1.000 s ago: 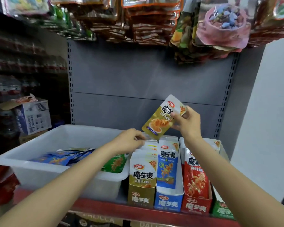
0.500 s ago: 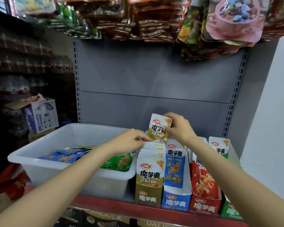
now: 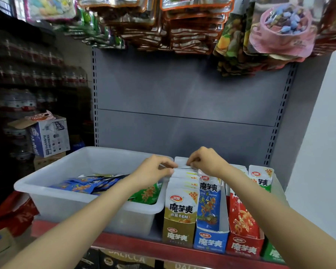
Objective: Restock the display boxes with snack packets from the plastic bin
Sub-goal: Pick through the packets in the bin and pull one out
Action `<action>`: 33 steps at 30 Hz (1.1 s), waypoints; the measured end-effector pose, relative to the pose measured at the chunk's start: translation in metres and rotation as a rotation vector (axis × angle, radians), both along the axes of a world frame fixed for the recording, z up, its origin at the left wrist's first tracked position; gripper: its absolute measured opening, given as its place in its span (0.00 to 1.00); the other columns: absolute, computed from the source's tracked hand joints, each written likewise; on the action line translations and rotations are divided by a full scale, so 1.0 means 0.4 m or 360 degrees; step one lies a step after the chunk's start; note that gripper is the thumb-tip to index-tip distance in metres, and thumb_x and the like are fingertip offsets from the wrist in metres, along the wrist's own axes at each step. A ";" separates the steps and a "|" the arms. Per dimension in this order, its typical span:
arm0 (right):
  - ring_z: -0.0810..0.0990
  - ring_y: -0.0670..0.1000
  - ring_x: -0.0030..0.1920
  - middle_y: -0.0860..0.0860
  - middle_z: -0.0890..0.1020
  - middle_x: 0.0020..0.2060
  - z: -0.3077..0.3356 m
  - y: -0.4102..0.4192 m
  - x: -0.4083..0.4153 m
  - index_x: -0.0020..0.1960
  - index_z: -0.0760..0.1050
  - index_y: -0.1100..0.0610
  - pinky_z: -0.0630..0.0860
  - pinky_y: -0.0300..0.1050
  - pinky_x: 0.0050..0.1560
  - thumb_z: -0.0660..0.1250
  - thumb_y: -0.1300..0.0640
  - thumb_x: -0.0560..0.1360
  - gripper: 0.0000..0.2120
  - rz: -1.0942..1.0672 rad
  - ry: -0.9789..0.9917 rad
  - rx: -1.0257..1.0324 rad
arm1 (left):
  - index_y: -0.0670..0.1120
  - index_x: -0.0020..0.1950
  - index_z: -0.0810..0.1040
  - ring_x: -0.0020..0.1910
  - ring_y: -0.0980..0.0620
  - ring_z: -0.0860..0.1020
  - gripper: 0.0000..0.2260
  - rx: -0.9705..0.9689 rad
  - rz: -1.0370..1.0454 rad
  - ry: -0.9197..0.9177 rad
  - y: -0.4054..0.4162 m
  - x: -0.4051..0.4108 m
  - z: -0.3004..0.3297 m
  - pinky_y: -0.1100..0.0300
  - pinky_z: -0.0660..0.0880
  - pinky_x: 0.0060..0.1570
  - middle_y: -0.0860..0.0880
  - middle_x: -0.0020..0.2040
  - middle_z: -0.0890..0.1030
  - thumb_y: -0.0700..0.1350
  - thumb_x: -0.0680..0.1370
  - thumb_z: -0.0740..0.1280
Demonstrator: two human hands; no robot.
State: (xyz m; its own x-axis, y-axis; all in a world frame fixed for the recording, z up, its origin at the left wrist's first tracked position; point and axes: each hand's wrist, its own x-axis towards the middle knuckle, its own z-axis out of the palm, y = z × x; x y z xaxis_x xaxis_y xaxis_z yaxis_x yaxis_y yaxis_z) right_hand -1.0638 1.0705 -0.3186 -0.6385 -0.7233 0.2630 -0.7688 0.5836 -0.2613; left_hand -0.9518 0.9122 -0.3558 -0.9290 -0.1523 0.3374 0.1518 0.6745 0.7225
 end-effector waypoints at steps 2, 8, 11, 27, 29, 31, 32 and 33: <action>0.79 0.50 0.50 0.51 0.83 0.52 0.009 -0.005 0.005 0.52 0.82 0.57 0.72 0.37 0.51 0.62 0.64 0.76 0.11 -0.0014 -0.0019 -0.0097 | 0.48 0.57 0.80 0.47 0.57 0.79 0.09 -0.0017 0.0032 -0.0010 -0.002 0.005 0.006 0.61 0.77 0.48 0.55 0.49 0.80 0.43 0.77 0.67; 0.77 0.46 0.44 0.50 0.82 0.44 0.070 -0.109 0.083 0.53 0.82 0.56 0.68 0.33 0.46 0.63 0.62 0.76 0.10 0.0156 -0.0142 -0.0397 | 0.46 0.51 0.81 0.45 0.56 0.77 0.05 0.0021 0.0335 0.0132 -0.126 0.063 0.024 0.72 0.70 0.44 0.53 0.46 0.81 0.39 0.76 0.67; 0.78 0.50 0.50 0.52 0.82 0.48 0.074 -0.234 0.119 0.55 0.80 0.56 0.71 0.36 0.51 0.62 0.59 0.76 0.11 0.0236 -0.0064 -0.0216 | 0.45 0.48 0.79 0.47 0.51 0.77 0.06 0.0022 0.0613 0.0051 -0.249 0.098 0.001 0.66 0.71 0.46 0.49 0.45 0.80 0.35 0.76 0.66; 0.76 0.59 0.57 0.58 0.77 0.59 -0.149 -0.605 0.084 0.61 0.76 0.58 0.73 0.47 0.57 0.63 0.63 0.76 0.14 0.0127 -0.0112 0.0747 | 0.47 0.75 0.62 0.68 0.46 0.68 0.26 -0.0747 0.0530 -0.1308 -0.497 0.033 -0.065 0.54 0.67 0.66 0.46 0.72 0.67 0.42 0.77 0.63; 0.76 0.60 0.56 0.58 0.77 0.58 -0.136 -0.605 0.081 0.59 0.76 0.58 0.72 0.46 0.54 0.63 0.60 0.76 0.12 0.0109 -0.0082 0.0638 | 0.46 0.72 0.66 0.67 0.46 0.70 0.22 -0.0758 0.0545 -0.1174 -0.491 0.041 -0.066 0.56 0.67 0.64 0.46 0.69 0.70 0.42 0.78 0.64; 0.76 0.59 0.52 0.59 0.78 0.56 -0.118 -0.607 0.082 0.57 0.77 0.59 0.72 0.46 0.51 0.61 0.62 0.76 0.11 0.0115 -0.0111 0.0412 | 0.46 0.67 0.73 0.62 0.47 0.73 0.18 -0.0693 0.0570 -0.1009 -0.488 0.055 -0.065 0.58 0.69 0.59 0.46 0.64 0.75 0.41 0.77 0.66; 0.76 0.59 0.51 0.60 0.79 0.55 -0.106 -0.605 0.086 0.56 0.77 0.60 0.72 0.45 0.51 0.59 0.63 0.77 0.12 0.0108 -0.0167 0.0259 | 0.46 0.63 0.75 0.60 0.47 0.74 0.15 -0.0646 0.0609 -0.0899 -0.486 0.064 -0.061 0.59 0.70 0.55 0.46 0.61 0.77 0.39 0.76 0.67; 0.77 0.59 0.52 0.60 0.79 0.55 -0.091 -0.600 0.089 0.56 0.77 0.60 0.72 0.45 0.50 0.59 0.63 0.77 0.11 0.0098 -0.0221 0.0099 | 0.45 0.59 0.77 0.57 0.47 0.75 0.12 -0.0601 0.0662 -0.0778 -0.481 0.072 -0.055 0.60 0.70 0.51 0.46 0.58 0.78 0.38 0.75 0.67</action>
